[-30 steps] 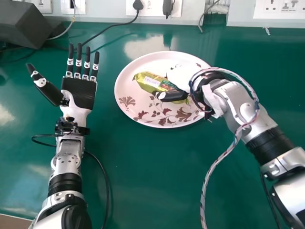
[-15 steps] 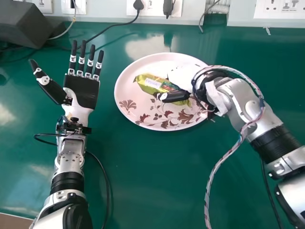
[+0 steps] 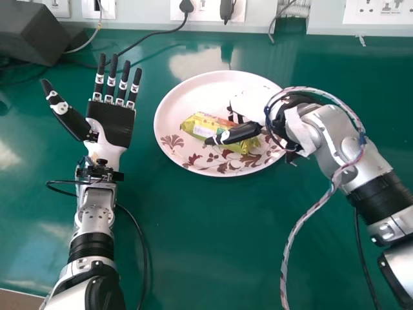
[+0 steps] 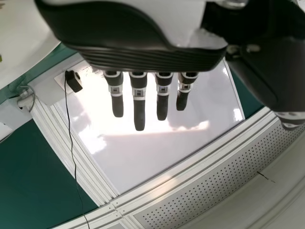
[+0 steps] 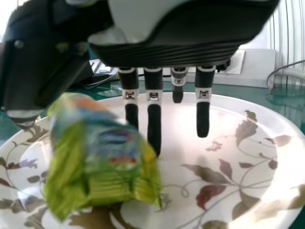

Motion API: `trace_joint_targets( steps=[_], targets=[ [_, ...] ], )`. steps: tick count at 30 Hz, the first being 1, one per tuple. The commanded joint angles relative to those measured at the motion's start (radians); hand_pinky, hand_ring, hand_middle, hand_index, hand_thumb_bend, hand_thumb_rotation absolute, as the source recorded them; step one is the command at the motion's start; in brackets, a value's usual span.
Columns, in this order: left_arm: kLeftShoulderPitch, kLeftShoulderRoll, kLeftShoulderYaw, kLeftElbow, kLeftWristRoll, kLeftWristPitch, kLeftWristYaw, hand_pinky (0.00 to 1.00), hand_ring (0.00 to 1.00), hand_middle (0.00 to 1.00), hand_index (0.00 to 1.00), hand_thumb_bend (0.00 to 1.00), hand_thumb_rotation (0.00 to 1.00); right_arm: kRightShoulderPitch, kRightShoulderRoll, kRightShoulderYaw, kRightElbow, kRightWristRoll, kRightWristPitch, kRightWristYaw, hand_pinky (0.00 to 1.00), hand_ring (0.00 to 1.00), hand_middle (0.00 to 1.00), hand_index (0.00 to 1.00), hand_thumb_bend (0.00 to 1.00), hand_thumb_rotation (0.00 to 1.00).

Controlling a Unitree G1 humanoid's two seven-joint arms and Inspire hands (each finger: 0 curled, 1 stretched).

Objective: Pick up biscuit and place it in the plate

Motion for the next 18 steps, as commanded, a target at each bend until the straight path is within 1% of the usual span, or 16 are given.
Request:
trace_joint_targets(
  steps=[1,9,12,14,17,18],
  targets=[
    [0.095,-0.032,0.002,0.082,0.009,0.022,-0.008,0.91,0.84,0.95,1.00,1.00,0.83,0.022,-0.010,-0.015,-0.025,0.005,0.014,0.011,0.59,0.70,0.66,0.57,1.00,0.53],
    [0.091,-0.026,0.001,0.094,0.012,0.020,-0.011,0.93,0.84,0.96,1.00,1.00,0.82,0.032,-0.027,-0.039,-0.122,-0.002,0.081,0.058,0.58,0.69,0.67,0.57,1.00,0.53],
    [0.093,-0.027,0.000,0.087,0.014,0.019,-0.001,0.93,0.84,0.96,1.00,1.00,0.83,0.039,-0.032,-0.054,-0.149,0.001,0.096,0.061,0.58,0.69,0.67,0.57,1.00,0.54],
    [0.093,-0.026,-0.001,0.085,0.011,0.027,-0.004,0.93,0.85,0.96,1.00,1.00,0.84,0.043,-0.033,-0.067,-0.169,0.007,0.105,0.065,0.57,0.69,0.67,0.57,1.00,0.51],
    [0.090,-0.022,0.000,0.094,0.009,0.030,-0.014,0.94,0.86,0.96,1.00,1.00,0.86,0.049,-0.041,-0.081,-0.199,0.006,0.111,0.067,0.57,0.70,0.67,0.57,1.00,0.51],
    [0.091,-0.023,0.001,0.093,0.009,0.032,-0.007,0.94,0.85,0.95,1.00,1.00,0.86,0.052,-0.043,-0.085,-0.209,0.003,0.112,0.066,0.57,0.70,0.67,0.57,1.00,0.52]
  ],
)
